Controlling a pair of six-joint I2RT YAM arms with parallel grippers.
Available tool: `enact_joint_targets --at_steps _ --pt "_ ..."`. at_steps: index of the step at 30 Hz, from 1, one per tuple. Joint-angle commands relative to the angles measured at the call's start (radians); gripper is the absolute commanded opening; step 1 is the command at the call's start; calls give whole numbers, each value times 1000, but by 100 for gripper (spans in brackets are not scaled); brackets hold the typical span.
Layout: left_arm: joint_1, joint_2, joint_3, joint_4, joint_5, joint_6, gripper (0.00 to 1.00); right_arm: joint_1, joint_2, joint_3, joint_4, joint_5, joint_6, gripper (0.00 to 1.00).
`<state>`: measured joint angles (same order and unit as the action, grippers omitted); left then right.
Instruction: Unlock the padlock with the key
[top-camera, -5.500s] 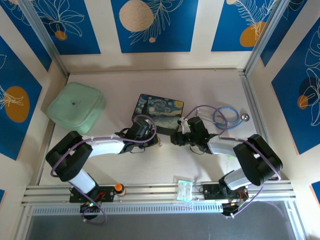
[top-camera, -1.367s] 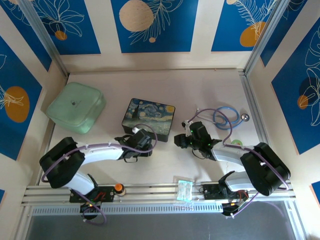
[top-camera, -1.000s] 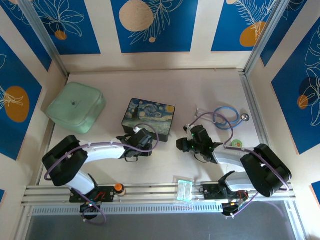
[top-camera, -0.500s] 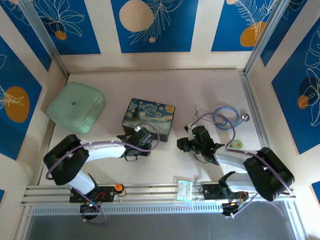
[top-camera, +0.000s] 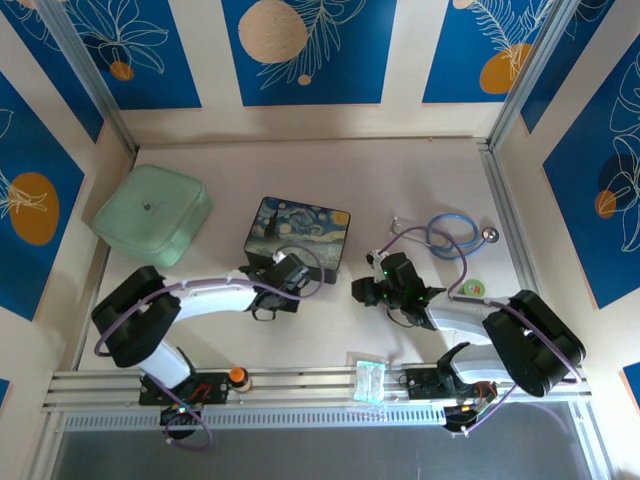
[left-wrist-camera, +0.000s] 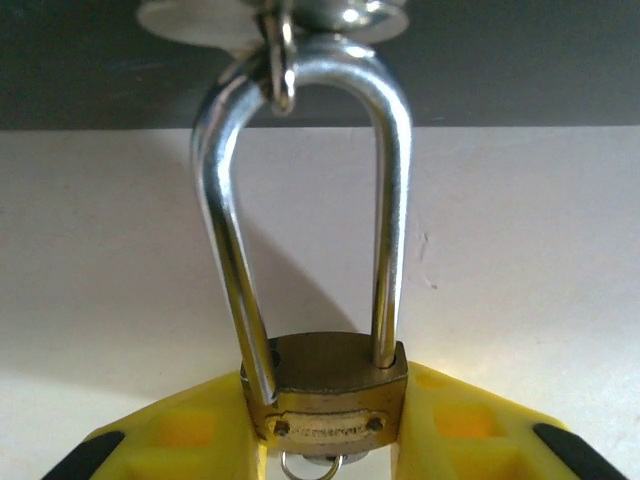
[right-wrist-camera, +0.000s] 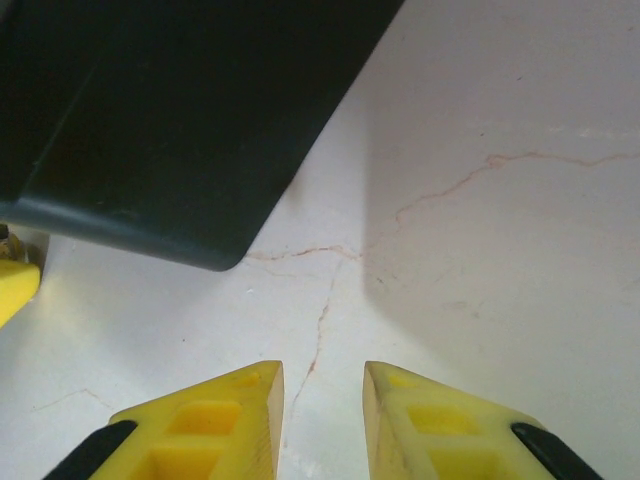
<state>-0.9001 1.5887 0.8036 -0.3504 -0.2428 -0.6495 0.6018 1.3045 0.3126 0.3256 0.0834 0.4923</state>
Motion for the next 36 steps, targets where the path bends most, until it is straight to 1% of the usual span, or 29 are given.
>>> enact_joint_targets --at_steps 1,5,9,12,19,27,30,32,33,34,35,36 --pt "-1 54 73 -157 -183 -21 29 17 14 35 1 21 19 27" --pt "-14 68 99 -225 -268 -36 31 29 27 54 5 22 21 27" --pt "-50 89 139 -286 -350 -60 35 33 51 65 13 27 29 27" --pt "-89 117 175 -324 -391 -91 39 38 75 69 27 33 41 27" --pt "-167 238 249 -410 -469 -138 40 55 105 62 55 55 65 27" --pt "-249 244 234 -387 -473 -163 37 48 81 28 74 95 106 27" --pt "-254 217 222 -379 -464 -179 37 49 81 28 80 89 117 27" --pt "-232 150 185 -319 -403 -149 38 49 69 19 101 71 127 27" --pt "-211 99 162 -273 -349 -120 40 51 56 10 121 59 131 27" --pt "-185 42 137 -230 -303 -96 44 52 40 1 136 49 136 29" --pt "-163 -11 120 -199 -272 -70 49 53 26 -2 137 39 146 34" --pt "-141 -73 109 -176 -250 -37 56 53 7 4 119 28 163 46"
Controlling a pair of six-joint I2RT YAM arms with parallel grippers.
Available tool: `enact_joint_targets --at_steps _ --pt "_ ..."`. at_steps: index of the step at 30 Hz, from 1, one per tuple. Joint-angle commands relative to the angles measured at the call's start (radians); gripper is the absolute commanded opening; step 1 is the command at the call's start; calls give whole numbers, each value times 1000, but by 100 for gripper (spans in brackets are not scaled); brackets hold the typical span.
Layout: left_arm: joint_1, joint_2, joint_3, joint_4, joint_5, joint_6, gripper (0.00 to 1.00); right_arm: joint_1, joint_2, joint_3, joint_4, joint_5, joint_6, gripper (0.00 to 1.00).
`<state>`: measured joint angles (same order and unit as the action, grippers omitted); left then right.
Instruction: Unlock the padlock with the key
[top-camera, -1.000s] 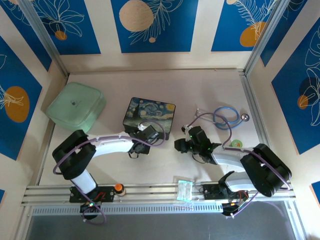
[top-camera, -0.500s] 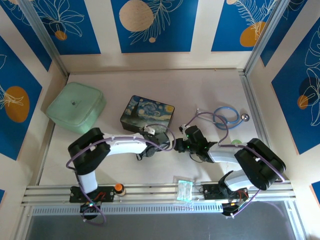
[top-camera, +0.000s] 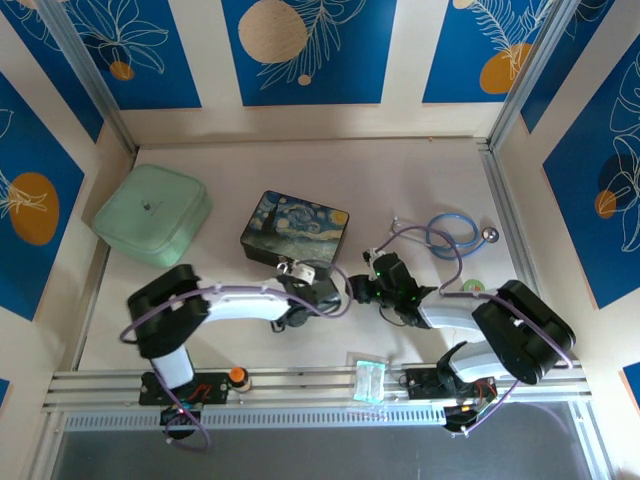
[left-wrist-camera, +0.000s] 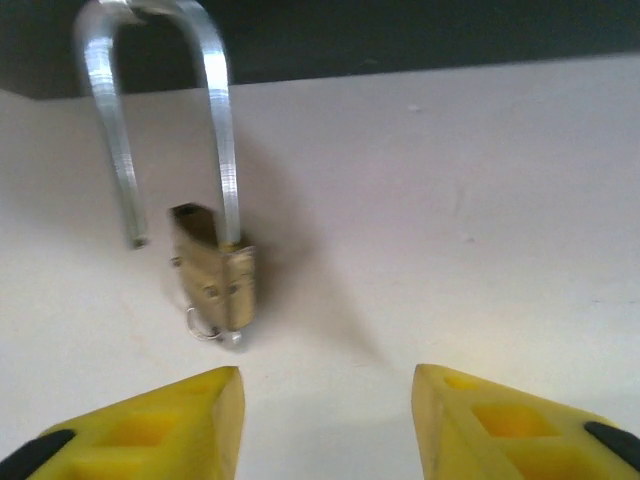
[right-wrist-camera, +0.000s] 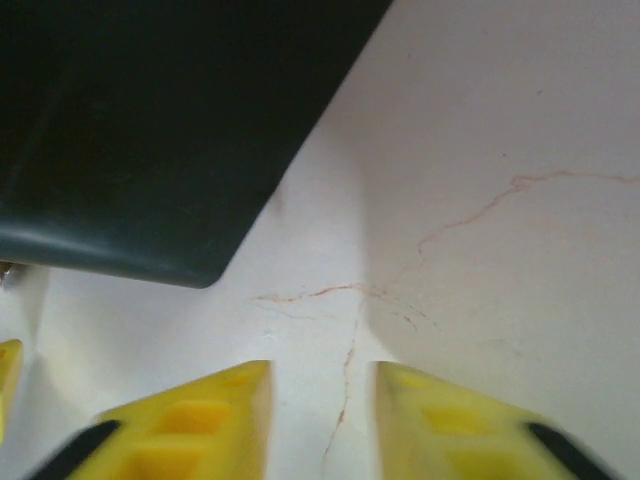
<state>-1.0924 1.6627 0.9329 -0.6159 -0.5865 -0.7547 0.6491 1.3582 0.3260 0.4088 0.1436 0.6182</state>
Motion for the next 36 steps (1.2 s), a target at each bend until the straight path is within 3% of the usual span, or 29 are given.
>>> enact_joint_targets --at_steps 1,3,8,12,17,20,22,27,36 --pt "76 -207 -21 99 109 98 67 7 -61 -1 7 -42 53 55" --pt "147 -299 -12 104 171 151 85 23 -88 21 -41 -53 73 63" --pt "368 -414 11 102 320 238 97 143 -148 63 -103 23 96 67" --pt "457 -418 3 120 344 249 97 303 -152 115 -107 187 105 64" --pt "548 -417 -50 223 487 202 92 407 30 339 -266 311 113 54" --pt "568 -401 -72 249 492 192 77 421 147 422 -251 315 129 43" --pt "573 -388 -85 255 495 192 73 405 229 479 -254 264 158 41" --pt "599 -387 -86 274 496 197 70 406 374 581 -256 199 190 42" --pt "617 -391 -79 274 508 202 71 413 493 679 -319 221 214 41"
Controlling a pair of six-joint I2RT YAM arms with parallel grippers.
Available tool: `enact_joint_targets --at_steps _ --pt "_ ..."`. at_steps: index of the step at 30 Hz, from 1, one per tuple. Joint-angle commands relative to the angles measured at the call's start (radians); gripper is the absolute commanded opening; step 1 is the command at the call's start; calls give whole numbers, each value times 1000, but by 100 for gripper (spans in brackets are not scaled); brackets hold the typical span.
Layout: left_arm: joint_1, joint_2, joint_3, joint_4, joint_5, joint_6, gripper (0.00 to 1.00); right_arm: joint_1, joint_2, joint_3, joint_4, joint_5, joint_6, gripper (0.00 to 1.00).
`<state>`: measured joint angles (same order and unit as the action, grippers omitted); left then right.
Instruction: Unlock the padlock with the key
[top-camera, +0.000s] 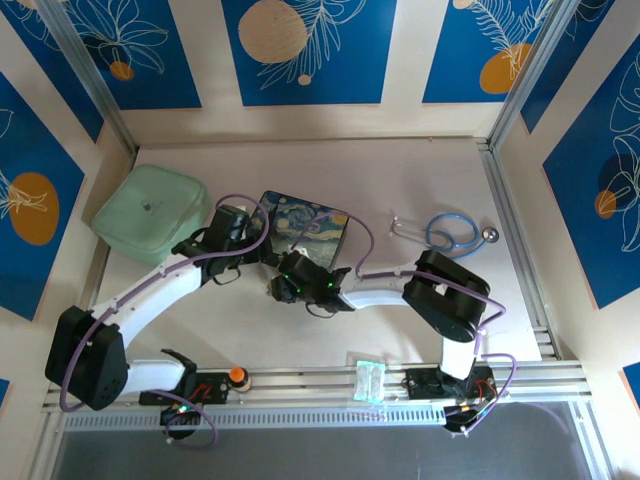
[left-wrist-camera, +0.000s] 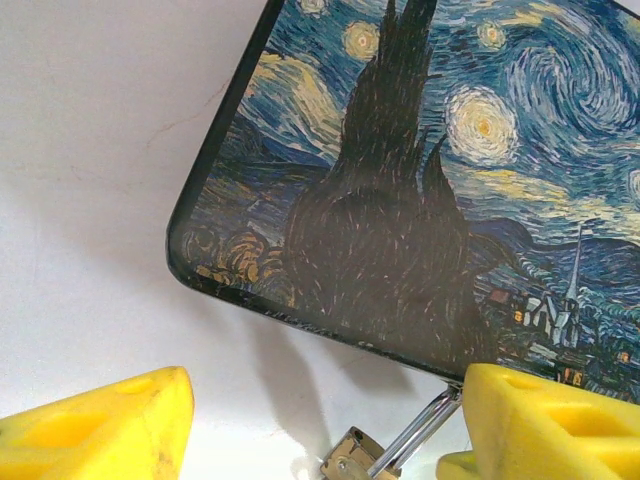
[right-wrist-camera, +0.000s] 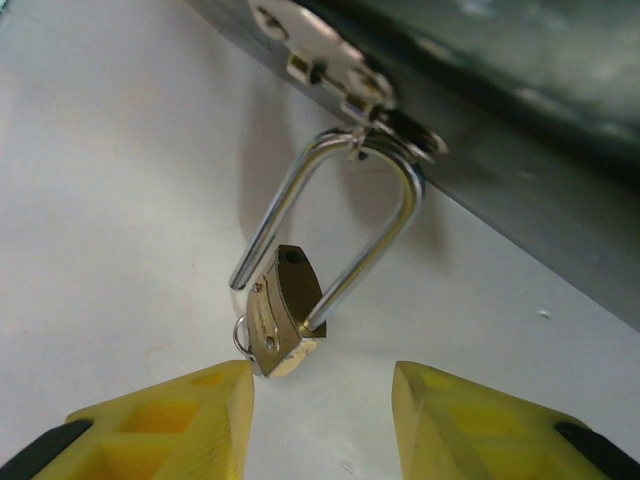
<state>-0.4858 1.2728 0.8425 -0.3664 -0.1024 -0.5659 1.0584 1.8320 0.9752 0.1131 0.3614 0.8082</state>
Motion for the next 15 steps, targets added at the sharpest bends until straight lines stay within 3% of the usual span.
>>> enact_joint_targets --at_steps 1,8,10,13,15 --pt "10 0 6 31 26 13 72 3 26 32 -16 -2 23 41" --pt "10 9 -15 38 23 8 72 15 81 105 -99 31 24 37" --pt "11 4 -29 36 28 5 68 15 66 85 -76 29 33 37" --pt "4 -30 -94 48 58 -8 56 13 -10 7 10 7 27 44" --pt "-21 -80 -150 52 51 15 56 4 -76 -38 30 -7 22 48"
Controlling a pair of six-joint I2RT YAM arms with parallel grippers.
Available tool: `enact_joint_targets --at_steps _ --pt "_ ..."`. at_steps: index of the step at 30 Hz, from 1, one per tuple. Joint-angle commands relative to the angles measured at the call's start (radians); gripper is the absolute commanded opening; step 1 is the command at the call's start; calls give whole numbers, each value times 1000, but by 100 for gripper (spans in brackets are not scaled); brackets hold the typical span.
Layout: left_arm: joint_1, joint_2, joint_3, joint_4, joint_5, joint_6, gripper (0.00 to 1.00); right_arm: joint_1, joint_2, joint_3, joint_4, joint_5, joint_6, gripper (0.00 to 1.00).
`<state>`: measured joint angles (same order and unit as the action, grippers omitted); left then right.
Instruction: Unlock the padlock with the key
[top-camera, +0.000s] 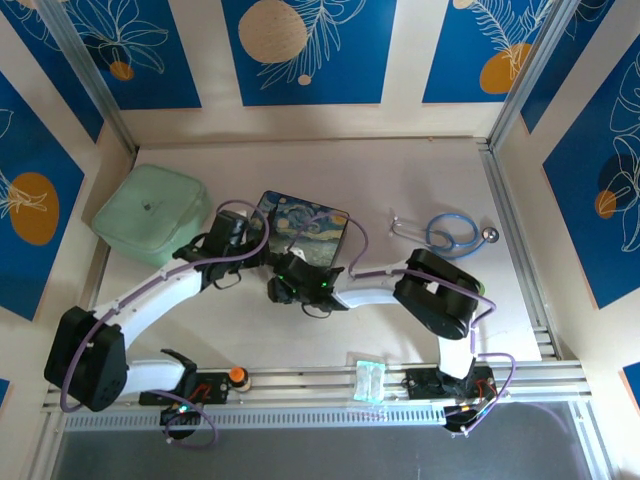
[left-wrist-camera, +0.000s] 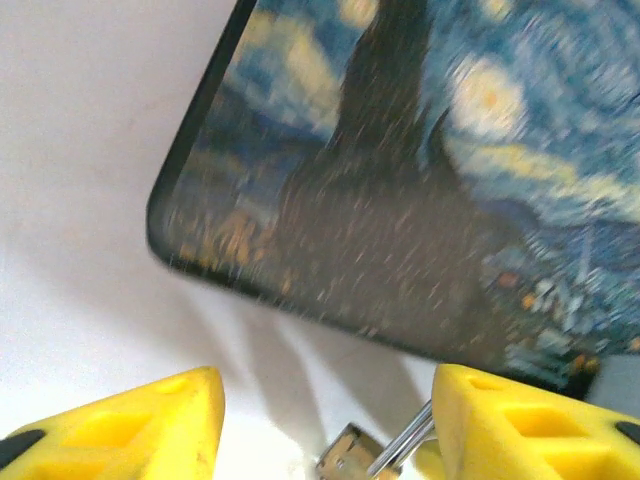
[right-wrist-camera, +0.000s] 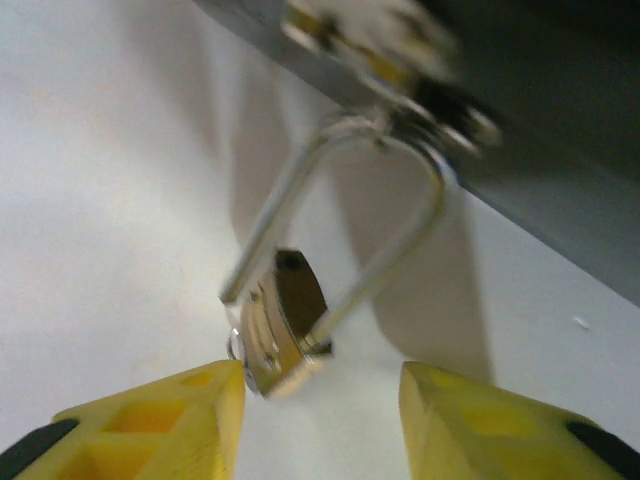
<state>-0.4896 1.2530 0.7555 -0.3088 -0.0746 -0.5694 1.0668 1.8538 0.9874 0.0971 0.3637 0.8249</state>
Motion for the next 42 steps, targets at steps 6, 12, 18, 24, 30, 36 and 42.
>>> enact_joint_targets --at_steps 6,12,18,24,30,36,42 --pt "-189 -159 -164 -17 -99 56 56 -48 -205 -146 56 -37 4 50" --pt "-294 -57 -204 86 -180 72 59 -88 -229 -199 84 -61 45 50" --pt "-356 87 -178 159 -284 68 64 -88 -248 -241 89 -32 74 50" --pt "-369 150 -155 212 -354 98 64 -76 -275 -280 89 4 89 50" --pt "-387 238 -118 266 -367 116 62 -67 -266 -287 90 11 95 50" --pt "-388 272 -93 256 -362 109 44 -66 -255 -294 104 7 102 50" --pt "-386 259 -91 247 -332 111 25 -62 -255 -304 112 10 103 50"
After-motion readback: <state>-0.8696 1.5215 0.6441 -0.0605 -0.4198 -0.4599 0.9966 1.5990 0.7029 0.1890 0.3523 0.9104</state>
